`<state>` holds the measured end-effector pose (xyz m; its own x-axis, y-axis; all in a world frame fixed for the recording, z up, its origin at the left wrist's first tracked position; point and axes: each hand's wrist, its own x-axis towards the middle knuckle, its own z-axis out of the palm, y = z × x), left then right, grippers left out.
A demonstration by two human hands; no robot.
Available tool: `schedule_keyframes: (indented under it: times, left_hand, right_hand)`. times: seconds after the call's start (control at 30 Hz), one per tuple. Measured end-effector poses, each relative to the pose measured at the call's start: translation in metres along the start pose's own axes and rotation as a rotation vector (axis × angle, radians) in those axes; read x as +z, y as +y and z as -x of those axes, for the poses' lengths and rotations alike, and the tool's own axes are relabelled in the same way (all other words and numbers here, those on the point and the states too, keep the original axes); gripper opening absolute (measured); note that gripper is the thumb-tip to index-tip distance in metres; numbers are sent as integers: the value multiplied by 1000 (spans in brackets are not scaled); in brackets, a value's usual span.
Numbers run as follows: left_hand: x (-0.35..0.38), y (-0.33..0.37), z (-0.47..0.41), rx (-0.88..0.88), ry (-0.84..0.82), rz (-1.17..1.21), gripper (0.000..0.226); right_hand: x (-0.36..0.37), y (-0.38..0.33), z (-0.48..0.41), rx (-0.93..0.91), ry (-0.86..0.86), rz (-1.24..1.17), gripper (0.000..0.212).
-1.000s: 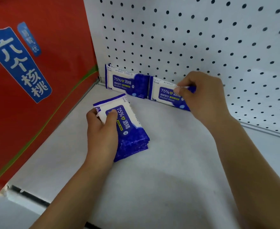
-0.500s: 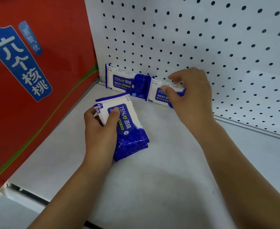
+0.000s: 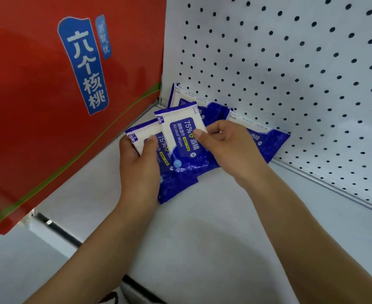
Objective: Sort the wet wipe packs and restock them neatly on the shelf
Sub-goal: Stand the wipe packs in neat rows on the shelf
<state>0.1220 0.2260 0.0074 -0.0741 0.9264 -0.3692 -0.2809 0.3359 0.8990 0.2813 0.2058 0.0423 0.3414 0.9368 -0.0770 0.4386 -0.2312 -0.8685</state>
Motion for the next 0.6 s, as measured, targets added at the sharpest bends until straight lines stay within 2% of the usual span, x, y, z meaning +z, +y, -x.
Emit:
schedule_keyframes:
  times: [0.23,0.37,0.5,0.6]
  left_hand:
    - [-11,0,-7,233,164,-71,39]
    - [-13,-2,-11,247,167,-74,42]
    - [-13,-4,-12,247,167,-98,46]
    - [-13,-4,-13,248,168,-105,48]
  right_hand:
    - [-8,-11,-50,-264,235,290,16]
    - [2,-10,-77,-398,231,503,14]
    - [16,-8,-90,-505,281,813,24]
    - [19,-4,-93,-556,369,822,26]
